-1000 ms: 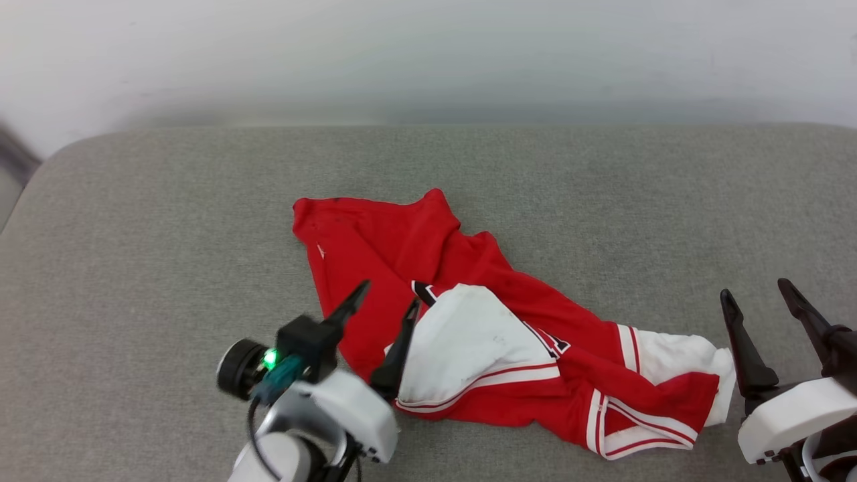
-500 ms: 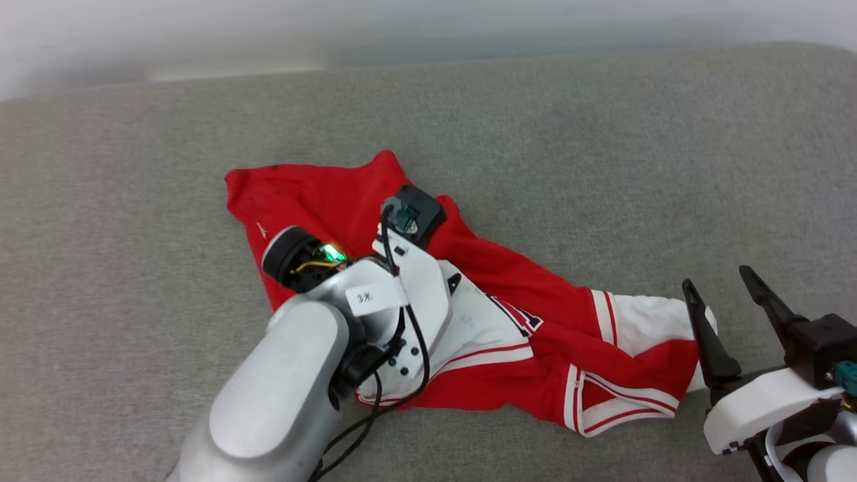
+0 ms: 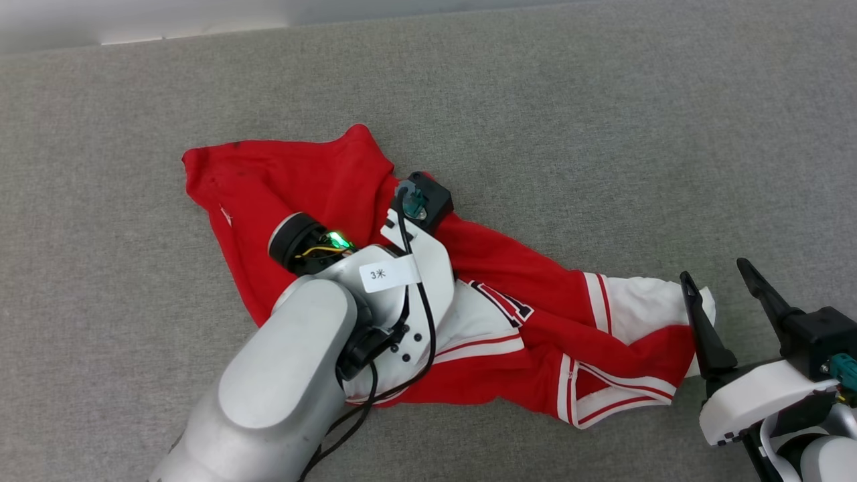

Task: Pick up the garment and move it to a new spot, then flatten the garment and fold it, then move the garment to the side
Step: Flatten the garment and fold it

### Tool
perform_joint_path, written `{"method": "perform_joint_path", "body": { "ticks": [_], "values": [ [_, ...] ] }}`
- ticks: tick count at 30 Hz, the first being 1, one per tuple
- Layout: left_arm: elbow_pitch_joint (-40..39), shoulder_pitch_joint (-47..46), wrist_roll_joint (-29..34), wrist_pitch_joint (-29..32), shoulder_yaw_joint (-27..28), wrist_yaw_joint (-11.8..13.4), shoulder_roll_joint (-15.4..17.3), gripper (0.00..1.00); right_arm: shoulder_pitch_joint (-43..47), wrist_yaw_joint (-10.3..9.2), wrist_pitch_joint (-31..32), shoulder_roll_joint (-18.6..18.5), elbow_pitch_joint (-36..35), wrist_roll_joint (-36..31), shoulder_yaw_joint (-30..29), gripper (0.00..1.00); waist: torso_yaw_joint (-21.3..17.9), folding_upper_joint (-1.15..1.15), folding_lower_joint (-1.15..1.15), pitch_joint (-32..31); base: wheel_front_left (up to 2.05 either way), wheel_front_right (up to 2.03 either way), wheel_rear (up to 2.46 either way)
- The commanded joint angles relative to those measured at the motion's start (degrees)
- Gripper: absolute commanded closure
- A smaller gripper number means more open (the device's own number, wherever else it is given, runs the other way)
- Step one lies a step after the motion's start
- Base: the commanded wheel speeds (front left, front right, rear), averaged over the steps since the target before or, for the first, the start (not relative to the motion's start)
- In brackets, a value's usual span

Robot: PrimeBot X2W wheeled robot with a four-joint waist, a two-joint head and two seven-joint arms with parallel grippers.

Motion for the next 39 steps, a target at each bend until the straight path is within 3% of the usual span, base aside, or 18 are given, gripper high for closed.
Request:
{"method": "perform_joint_path", "body": {
  "ticks": [1, 10, 19, 32, 39],
  "values": [
    [-0.1, -1.0, -0.4, -0.6, -0.3, -0.2, -0.2, 1.0, -0.7, -0.02, -0.1, 0.3, 0.1, -0.2, -0.1, 0.0, 0.2, 0.0, 0.0, 0.0, 0.0, 0.0, 0.0],
    [1.3, -0.3, -1.7, -3.5, -2.4, -0.2, -0.1, 1.0, -0.9, -0.02, 0.8, -0.4, 0.5, -0.5, -0.1, 0.0, 2.4, 0.0, 0.0, -1.4, 0.0, 0.0, 0.0],
    [0.5, 1.1, -1.4, -11.3, -0.5, 1.3, 0.3, 1.0, 0.9, -0.02, 2.1, -1.2, 0.6, -0.3, -0.4, 0.0, 5.9, 0.0, 0.0, -5.2, 0.0, 0.0, 0.0],
    [-13.7, 10.2, -0.8, -20.2, 8.7, 7.6, 11.0, 1.0, 4.4, -0.02, 3.9, -0.5, 2.2, -0.2, -1.6, 0.0, 13.8, 0.0, 0.0, -11.9, 0.0, 0.0, 0.0],
    [-22.5, 22.7, -2.9, -20.1, 10.7, 9.3, 16.4, 1.0, 5.5, -0.02, 4.6, 0.3, 3.2, -0.1, -1.4, 0.0, 16.3, 0.0, 0.0, -13.9, 0.0, 0.0, 0.0]
  ]
}}
